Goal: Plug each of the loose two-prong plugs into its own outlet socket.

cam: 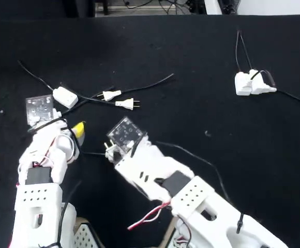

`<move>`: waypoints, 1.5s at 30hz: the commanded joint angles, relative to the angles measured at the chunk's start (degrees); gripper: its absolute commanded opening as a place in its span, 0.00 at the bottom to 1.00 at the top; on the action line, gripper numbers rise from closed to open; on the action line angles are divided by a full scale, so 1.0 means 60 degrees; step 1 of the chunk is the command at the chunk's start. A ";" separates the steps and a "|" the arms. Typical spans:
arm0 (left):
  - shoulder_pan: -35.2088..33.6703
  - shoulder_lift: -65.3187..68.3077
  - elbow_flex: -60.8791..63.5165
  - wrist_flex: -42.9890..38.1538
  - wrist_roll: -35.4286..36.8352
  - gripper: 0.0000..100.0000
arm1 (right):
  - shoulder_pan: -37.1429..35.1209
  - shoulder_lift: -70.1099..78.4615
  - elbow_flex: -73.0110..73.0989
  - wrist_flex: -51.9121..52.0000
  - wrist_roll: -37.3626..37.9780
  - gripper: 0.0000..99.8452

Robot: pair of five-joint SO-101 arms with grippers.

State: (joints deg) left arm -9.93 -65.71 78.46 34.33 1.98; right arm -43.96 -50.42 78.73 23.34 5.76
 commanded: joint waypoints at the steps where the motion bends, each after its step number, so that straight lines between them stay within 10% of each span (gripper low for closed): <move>1: -0.0212 -0.0117 -0.0462 -0.0147 0.0147 0.23 | -0.0498 -0.0125 -0.0051 -0.0498 -0.0469 0.13; 33: -0.0242 -0.0117 -0.0462 -0.0132 0.0132 0.23 | -0.0527 0.3934 -0.2059 -0.0571 -0.0513 0.17; 39: -0.0242 -0.0117 -0.0462 -0.0132 0.0132 0.23 | -0.0513 0.3934 -0.2000 -0.0557 -0.0513 0.05; 45: -0.0242 -0.0117 -0.0462 -0.0132 0.0132 0.23 | -0.0513 0.3949 -0.2000 -0.0498 -0.0513 0.18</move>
State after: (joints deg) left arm -10.90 -65.71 78.46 34.24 2.24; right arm -46.86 -26.86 69.23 21.05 2.42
